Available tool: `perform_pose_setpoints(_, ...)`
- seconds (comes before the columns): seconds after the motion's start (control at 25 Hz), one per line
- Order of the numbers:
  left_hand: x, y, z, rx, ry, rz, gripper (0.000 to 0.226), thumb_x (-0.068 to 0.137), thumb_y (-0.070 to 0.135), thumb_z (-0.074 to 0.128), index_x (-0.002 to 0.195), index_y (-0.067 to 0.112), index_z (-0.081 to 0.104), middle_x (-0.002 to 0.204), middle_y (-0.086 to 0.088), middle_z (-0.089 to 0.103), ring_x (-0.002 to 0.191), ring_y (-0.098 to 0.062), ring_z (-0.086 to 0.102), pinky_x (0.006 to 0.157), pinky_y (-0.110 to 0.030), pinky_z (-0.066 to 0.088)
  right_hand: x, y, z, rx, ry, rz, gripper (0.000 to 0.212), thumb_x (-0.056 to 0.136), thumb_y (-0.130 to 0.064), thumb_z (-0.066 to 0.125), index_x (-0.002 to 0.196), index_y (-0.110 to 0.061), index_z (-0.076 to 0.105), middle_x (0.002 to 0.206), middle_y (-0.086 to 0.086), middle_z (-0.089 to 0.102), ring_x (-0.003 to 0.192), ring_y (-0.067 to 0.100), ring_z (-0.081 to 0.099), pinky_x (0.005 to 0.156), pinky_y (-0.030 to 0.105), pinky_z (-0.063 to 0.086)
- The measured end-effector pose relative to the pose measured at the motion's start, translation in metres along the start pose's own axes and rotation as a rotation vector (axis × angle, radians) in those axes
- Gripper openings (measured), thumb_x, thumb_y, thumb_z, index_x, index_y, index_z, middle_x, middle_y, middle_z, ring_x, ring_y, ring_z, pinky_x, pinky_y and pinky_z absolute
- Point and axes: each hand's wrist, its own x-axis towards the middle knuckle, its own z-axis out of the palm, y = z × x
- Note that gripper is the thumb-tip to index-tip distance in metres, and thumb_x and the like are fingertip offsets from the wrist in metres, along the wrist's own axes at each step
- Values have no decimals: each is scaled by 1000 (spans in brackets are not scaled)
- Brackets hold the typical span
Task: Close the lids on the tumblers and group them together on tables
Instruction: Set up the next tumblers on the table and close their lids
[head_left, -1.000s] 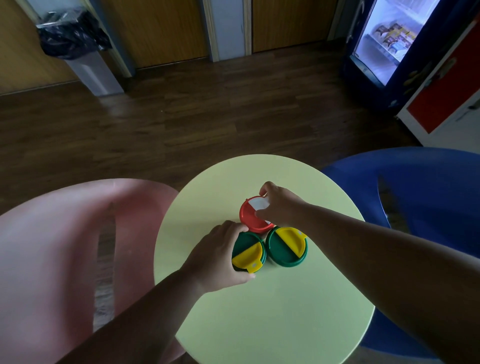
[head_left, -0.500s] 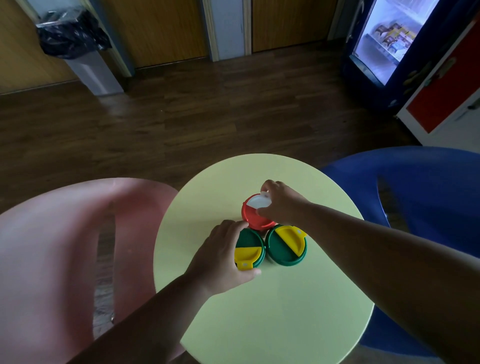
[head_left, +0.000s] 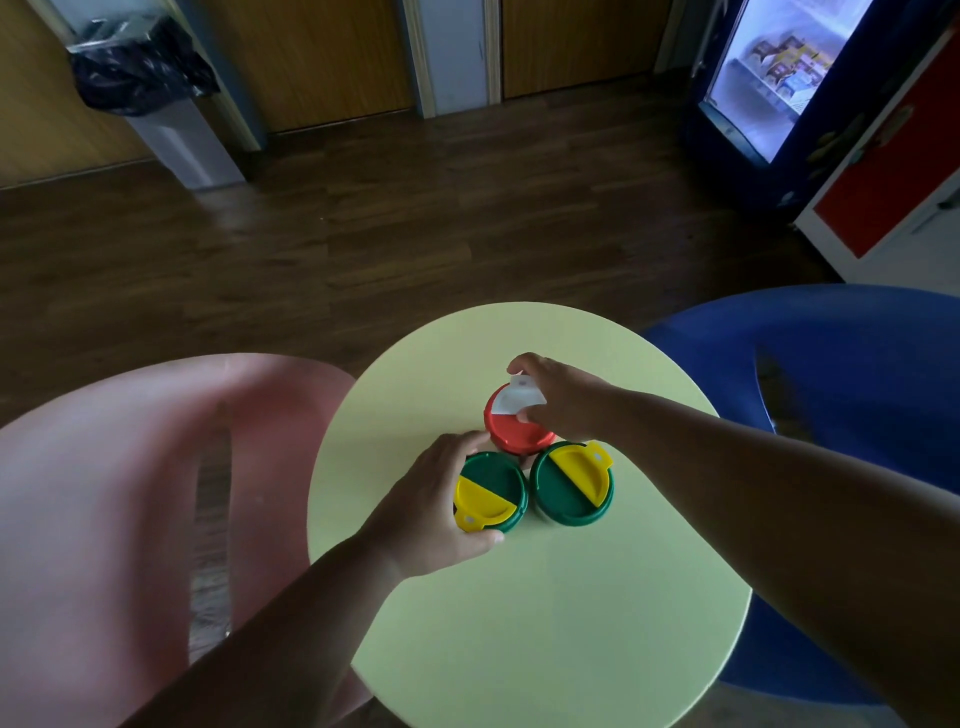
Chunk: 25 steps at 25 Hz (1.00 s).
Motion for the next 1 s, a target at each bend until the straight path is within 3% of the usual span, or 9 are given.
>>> perform_pose_setpoints(0.24, 2, -6, -8, 5, -65, 19, 95, 66, 35, 82, 148, 31, 34, 144, 22, 43, 135, 0, 40, 108, -28, 40, 1, 0, 4, 16, 5, -8, 58, 87, -23, 72, 134, -25, 38, 138, 8, 52, 107, 27, 54, 79, 37, 54)
perform_pose_setpoints(0.4, 0, -7, -7, 9, -74, 28, 96, 68, 35, 81, 150, 31, 32, 148, 23, 41, 137, 0, 38, 110, -29, 39, 2, 0, 3, 32, 4, -20, 53, 86, -25, 73, 130, -26, 42, 129, 8, 56, 104, 26, 55, 80, 38, 55)
perform_pose_setpoints(0.6, 0, -6, -7, -1, -96, 34, 95, 69, 34, 81, 150, 34, 31, 150, 26, 39, 138, 4, 37, 110, -25, 39, 0, 2, 4, 49, 10, -12, 51, 87, -28, 73, 128, -27, 43, 132, 6, 56, 105, 25, 55, 83, 41, 56)
perform_pose_setpoints(0.8, 3, -3, -8, -14, -87, 60, 96, 68, 34, 83, 149, 28, 32, 144, 17, 42, 134, -2, 40, 108, -23, 39, -4, 3, 5, 47, 8, -4, 61, 87, -33, 72, 137, -27, 39, 135, 7, 53, 107, 26, 54, 81, 37, 54)
perform_pose_setpoints(0.92, 3, -2, -5, 1, -77, 49, 95, 69, 40, 82, 149, 27, 32, 145, 16, 42, 134, 1, 38, 110, -23, 37, -20, 7, 9, 74, 120, 19, 63, 88, -39, 67, 142, -26, 36, 144, 4, 48, 118, 22, 52, 88, 34, 49)
perform_pose_setpoints(1.0, 3, -1, -3, 20, -71, 48, 94, 70, 42, 80, 149, 27, 33, 145, 15, 43, 135, 0, 38, 110, -24, 36, -37, 13, 10, 79, 196, 49, 56, 88, -40, 66, 137, -26, 42, 136, 0, 51, 115, 16, 53, 86, 30, 49)
